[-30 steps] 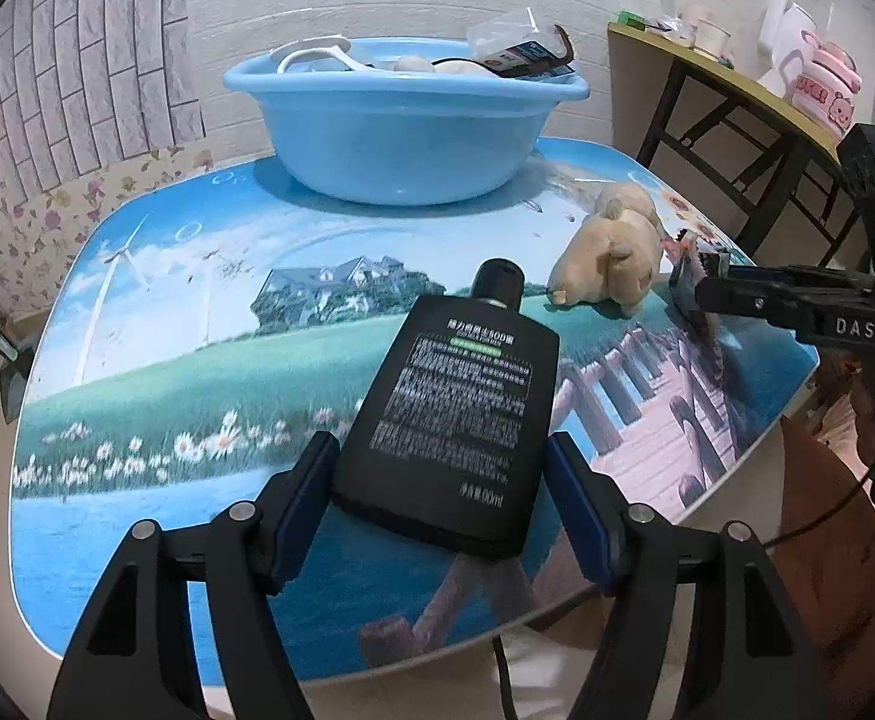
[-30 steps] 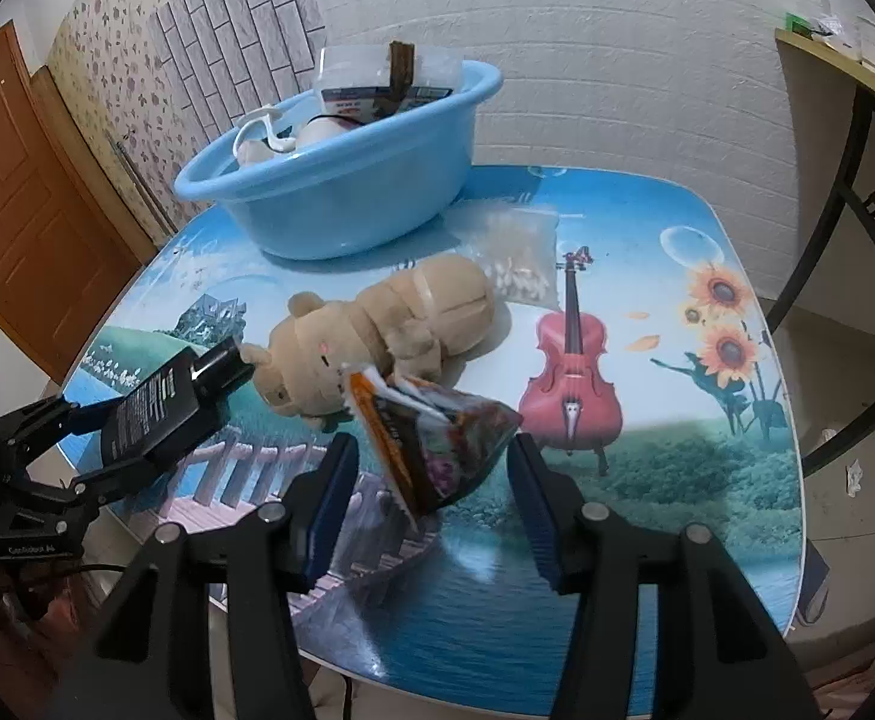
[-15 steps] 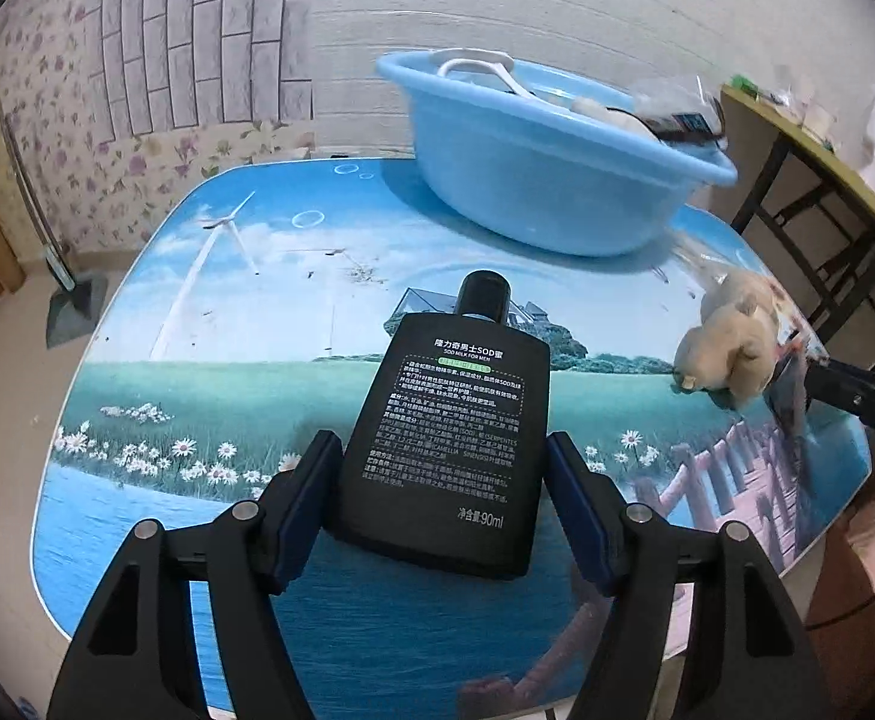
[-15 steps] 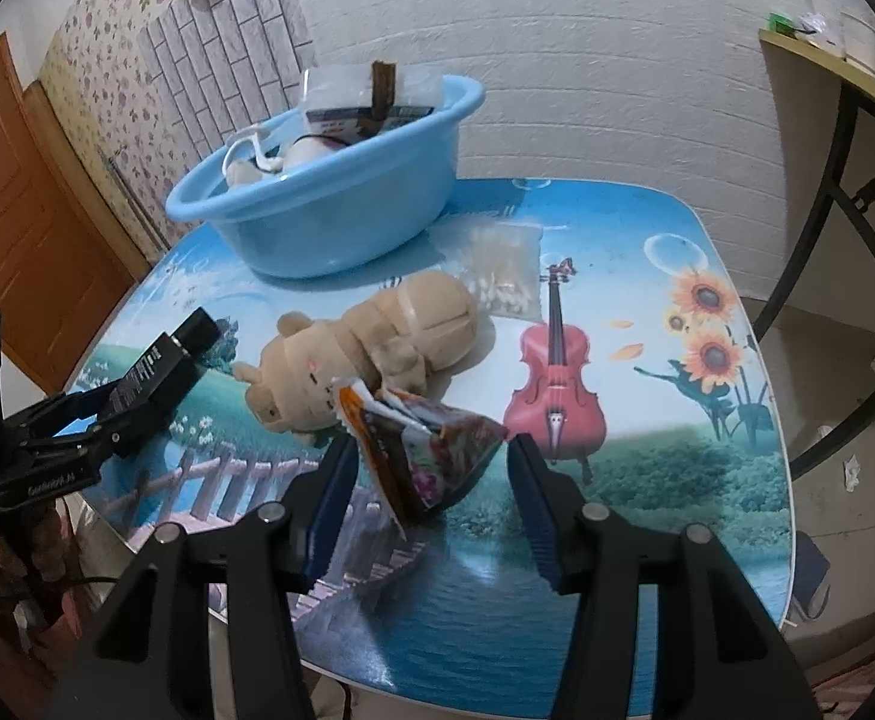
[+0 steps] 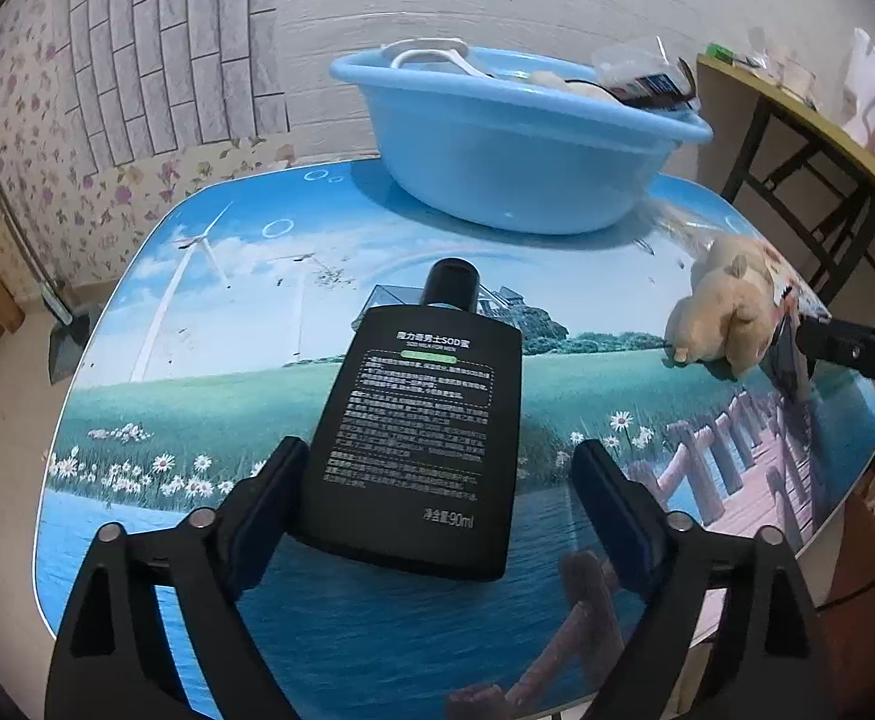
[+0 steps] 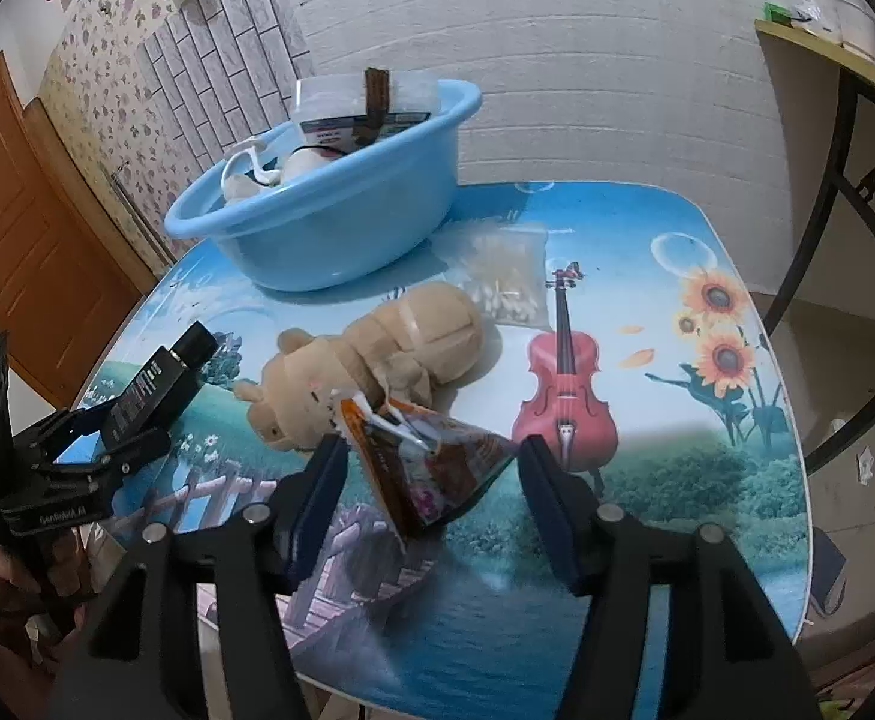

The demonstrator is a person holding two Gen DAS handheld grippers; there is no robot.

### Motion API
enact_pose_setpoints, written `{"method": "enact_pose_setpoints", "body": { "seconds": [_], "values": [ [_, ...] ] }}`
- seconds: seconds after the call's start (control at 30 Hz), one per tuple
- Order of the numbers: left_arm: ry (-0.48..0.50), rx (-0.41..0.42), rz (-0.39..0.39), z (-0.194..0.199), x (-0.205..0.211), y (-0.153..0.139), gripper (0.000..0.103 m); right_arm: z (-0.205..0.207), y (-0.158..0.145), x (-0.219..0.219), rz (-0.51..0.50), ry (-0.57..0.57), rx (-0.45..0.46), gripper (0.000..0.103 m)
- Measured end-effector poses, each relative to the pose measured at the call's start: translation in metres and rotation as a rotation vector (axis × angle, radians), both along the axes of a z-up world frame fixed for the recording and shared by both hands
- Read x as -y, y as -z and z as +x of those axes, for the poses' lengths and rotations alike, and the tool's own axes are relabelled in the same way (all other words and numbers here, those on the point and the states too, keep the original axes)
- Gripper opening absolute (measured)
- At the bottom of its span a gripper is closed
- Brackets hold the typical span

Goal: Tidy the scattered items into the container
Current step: 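Lift the black bottle with left tool while right tool lifts the snack bag, then carry the black bottle and snack bag toward the blue basin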

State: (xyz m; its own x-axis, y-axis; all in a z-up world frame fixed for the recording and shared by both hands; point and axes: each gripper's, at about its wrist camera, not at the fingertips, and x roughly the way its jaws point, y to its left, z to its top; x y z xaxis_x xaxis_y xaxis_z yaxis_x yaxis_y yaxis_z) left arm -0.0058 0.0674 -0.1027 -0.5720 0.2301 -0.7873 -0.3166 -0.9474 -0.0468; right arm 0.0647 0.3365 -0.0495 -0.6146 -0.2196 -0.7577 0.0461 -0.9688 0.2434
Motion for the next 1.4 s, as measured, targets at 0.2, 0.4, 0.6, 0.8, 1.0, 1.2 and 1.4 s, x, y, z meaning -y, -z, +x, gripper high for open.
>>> {"method": "enact_pose_setpoints", "body": {
  "seconds": [0.2, 0.4, 0.6, 0.8, 1.0, 1.2, 1.4],
  "values": [
    [0.017, -0.007, -0.023, -0.001, -0.005, 0.003, 0.101, -0.006, 0.006, 0.006, 0.008, -0.015, 0.002, 0.060],
    [0.015, -0.020, -0.024, -0.003, -0.007, 0.005, 0.103, -0.006, 0.016, 0.004, 0.018, -0.016, -0.001, 0.061],
    [0.012, -0.034, -0.021, -0.002, -0.006, 0.006, 0.103, -0.002, 0.022, 0.011, 0.079, -0.026, -0.047, 0.094],
    [0.010, -0.043, -0.018, -0.002, -0.006, 0.006, 0.103, 0.000, 0.029, 0.026, 0.222, 0.020, -0.055, 0.103],
    [0.009, -0.065, -0.010, 0.001, -0.005, 0.007, 0.103, -0.001, 0.029, 0.020, 0.222, 0.049, -0.044, 0.103],
    [0.005, -0.072, -0.009, 0.002, -0.005, 0.007, 0.103, 0.007, 0.028, 0.015, 0.216, 0.071, -0.075, 0.099],
    [-0.004, -0.078, -0.006, 0.003, -0.005, 0.006, 0.103, 0.016, 0.020, 0.019, 0.198, 0.052, -0.144, 0.070]
  ]
}}
